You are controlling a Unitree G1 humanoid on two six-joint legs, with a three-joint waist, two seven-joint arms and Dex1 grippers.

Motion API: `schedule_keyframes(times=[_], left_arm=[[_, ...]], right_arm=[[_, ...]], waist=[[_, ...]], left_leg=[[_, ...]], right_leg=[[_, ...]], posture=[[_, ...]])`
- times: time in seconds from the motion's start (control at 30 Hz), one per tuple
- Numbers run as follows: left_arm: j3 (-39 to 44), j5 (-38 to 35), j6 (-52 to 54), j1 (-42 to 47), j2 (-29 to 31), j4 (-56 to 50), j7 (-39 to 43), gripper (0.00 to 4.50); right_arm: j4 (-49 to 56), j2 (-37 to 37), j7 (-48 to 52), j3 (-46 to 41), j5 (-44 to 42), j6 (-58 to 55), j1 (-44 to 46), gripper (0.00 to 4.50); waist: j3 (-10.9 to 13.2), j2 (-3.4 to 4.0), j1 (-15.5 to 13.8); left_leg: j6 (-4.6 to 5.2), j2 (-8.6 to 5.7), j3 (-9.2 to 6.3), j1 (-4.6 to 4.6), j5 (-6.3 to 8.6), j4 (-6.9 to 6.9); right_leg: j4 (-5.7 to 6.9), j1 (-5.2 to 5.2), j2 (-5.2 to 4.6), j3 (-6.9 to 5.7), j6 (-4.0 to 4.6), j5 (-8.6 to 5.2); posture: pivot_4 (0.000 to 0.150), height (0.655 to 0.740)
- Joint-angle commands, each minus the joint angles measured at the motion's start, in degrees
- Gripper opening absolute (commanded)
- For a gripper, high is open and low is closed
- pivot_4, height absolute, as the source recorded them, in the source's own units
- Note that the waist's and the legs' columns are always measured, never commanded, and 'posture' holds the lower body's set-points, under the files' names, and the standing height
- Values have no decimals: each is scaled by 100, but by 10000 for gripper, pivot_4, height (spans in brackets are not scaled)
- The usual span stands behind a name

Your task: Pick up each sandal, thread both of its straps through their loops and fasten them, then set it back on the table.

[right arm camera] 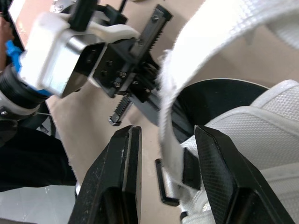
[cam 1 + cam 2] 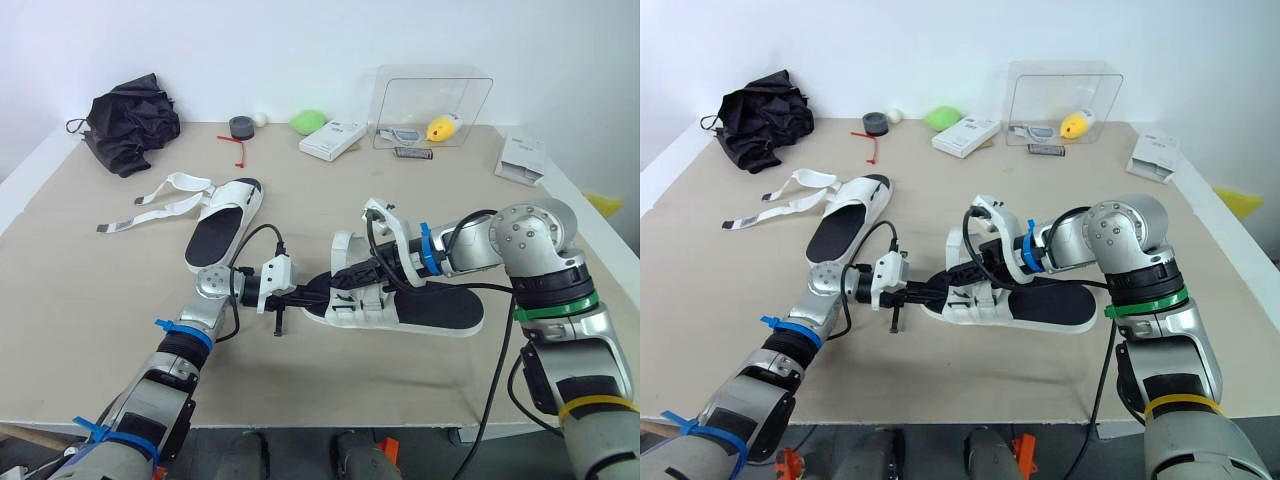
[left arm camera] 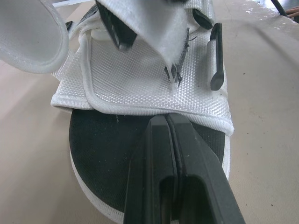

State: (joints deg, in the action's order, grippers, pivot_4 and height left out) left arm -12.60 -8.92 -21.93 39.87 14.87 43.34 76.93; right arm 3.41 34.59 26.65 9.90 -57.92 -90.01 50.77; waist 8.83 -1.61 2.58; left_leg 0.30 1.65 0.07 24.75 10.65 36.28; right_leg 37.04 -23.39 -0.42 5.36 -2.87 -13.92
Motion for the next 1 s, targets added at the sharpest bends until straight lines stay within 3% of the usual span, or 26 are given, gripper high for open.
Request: schedule_keyframes(times=[0.03, 0.13, 0.6, 1.0], left_arm=[[-209, 347, 175, -225, 94, 261, -12, 0], [-208, 345, 179, -229, 94, 257, -15, 0], [-210, 343, 189, -261, 92, 231, -28, 0], [-205, 338, 205, -293, 86, 210, -52, 0]], right_arm=[[140, -36, 144, -86, 204, 104, -13, 13267], [107, -56, 221, -145, 273, 152, 1, 698], [232, 117, 764, -87, 400, 37, -4, 698], [-270, 176, 943, -57, 241, -249, 133, 698]], waist=[[0, 0, 0], [0, 0, 0], [0, 0, -2], [0, 0, -4]], left_leg=[[0, 0, 1, 0, 0, 0], [0, 0, 1, 0, 0, 0], [0, -1, 1, 0, 0, 0], [0, -5, -3, 4, 0, 0]], right_leg=[[0, 0, 0, -1, 0, 0], [0, 0, 0, 0, 0, 0], [0, 1, 0, -5, 0, 0], [0, 1, -1, -8, 0, -1]], posture=[[1500, 7400], [1500, 7400], [1500, 7400], [1500, 7400]])
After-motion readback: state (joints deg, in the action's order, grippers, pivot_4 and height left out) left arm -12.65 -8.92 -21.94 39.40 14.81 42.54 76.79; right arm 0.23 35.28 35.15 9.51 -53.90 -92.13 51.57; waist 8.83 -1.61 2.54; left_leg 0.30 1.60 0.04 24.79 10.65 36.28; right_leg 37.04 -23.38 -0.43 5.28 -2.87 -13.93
